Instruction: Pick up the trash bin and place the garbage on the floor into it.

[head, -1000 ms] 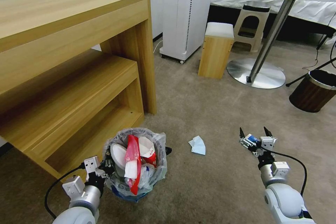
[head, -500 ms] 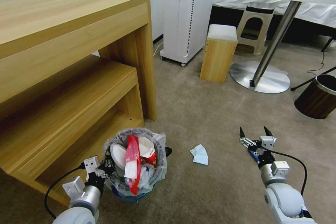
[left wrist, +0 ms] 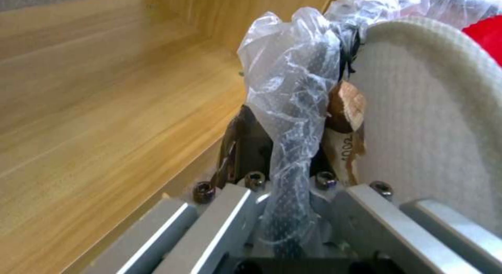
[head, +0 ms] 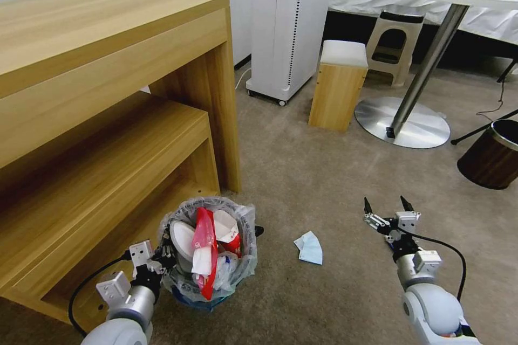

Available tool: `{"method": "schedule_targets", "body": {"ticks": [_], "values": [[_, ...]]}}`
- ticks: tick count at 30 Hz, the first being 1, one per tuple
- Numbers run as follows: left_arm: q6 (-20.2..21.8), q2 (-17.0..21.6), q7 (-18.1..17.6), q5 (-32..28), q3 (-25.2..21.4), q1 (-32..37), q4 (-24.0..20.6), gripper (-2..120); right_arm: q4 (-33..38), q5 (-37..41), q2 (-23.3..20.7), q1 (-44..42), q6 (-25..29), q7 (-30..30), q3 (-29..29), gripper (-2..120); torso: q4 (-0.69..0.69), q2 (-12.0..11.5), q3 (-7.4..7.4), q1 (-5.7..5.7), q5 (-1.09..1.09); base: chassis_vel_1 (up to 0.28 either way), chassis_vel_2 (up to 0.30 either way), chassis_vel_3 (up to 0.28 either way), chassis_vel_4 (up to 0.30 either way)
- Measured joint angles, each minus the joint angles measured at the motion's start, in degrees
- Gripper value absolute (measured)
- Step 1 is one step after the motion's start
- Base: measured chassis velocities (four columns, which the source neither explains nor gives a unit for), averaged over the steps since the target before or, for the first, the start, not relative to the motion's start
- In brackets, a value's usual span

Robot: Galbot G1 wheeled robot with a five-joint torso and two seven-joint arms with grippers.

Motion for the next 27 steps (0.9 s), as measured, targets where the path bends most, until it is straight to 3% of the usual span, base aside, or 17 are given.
{"method": "schedule_targets", "body": {"ticks": [10, 15, 27], "values": [[-0.03, -0.10, -0.01, 0.09, -0.13, 0.06, 0.16, 1, 1.04, 2.51, -3.78, -0.53, -2.33, -1.15, -3.45, 100, 0.00, 0.00, 0.00, 0.00, 0.00, 0.000, 0.000, 0.000, 0.000], [-0.10, -0.52, 0.00, 0.47, -0.07, 0.12, 0.21, 1, 1.93, 6.24, -6.58, -0.36, -7.33, -2.05, -6.84, 100, 0.00, 0.00, 0.00, 0.00, 0.01, 0.000, 0.000, 0.000, 0.000], [-0.30, -1.33, 0.18, 1.37, 0.19, 0.43, 0.21, 1, 4.62, 10.39, -8.38, 0.29, -16.86, -2.29, -11.41, 100, 0.00, 0.00, 0.00, 0.00, 0.00, 0.000, 0.000, 0.000, 0.000]]}}
